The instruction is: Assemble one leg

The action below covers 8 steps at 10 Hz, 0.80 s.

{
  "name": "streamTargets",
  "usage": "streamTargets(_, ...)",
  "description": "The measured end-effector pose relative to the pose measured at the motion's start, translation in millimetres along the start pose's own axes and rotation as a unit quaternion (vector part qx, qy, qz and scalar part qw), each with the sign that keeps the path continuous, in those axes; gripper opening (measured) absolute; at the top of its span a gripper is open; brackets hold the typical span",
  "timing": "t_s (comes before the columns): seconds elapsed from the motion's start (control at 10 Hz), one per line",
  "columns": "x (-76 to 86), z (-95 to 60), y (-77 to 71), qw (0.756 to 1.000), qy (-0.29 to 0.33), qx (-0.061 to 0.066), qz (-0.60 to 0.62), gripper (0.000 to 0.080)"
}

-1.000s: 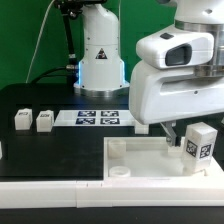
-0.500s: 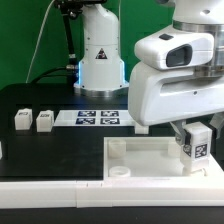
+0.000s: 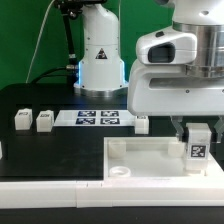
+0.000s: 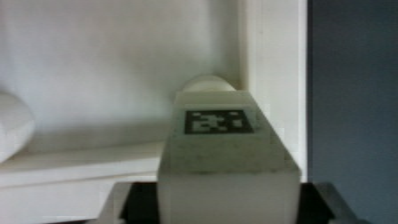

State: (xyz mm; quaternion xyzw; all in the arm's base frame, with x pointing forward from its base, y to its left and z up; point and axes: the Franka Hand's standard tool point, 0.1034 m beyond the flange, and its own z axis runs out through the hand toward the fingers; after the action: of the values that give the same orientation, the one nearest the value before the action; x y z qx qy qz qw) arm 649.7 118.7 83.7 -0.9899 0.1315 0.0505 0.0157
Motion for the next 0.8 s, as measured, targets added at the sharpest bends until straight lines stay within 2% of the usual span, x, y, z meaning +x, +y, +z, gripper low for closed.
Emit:
streamTargets(0.2, -0.1, 0.5, 0.6, 0.990, 0.002, -0.004, 0.139, 0.0290)
streamTargets(0.5, -2.3, 1.4, 3.0, 0.946, 0.018, 0.002, 0.323, 0.0290)
streamTargets(0.8, -2.2, 1.4, 3.8, 0.915, 0.012, 0.009, 0.402, 0.0291)
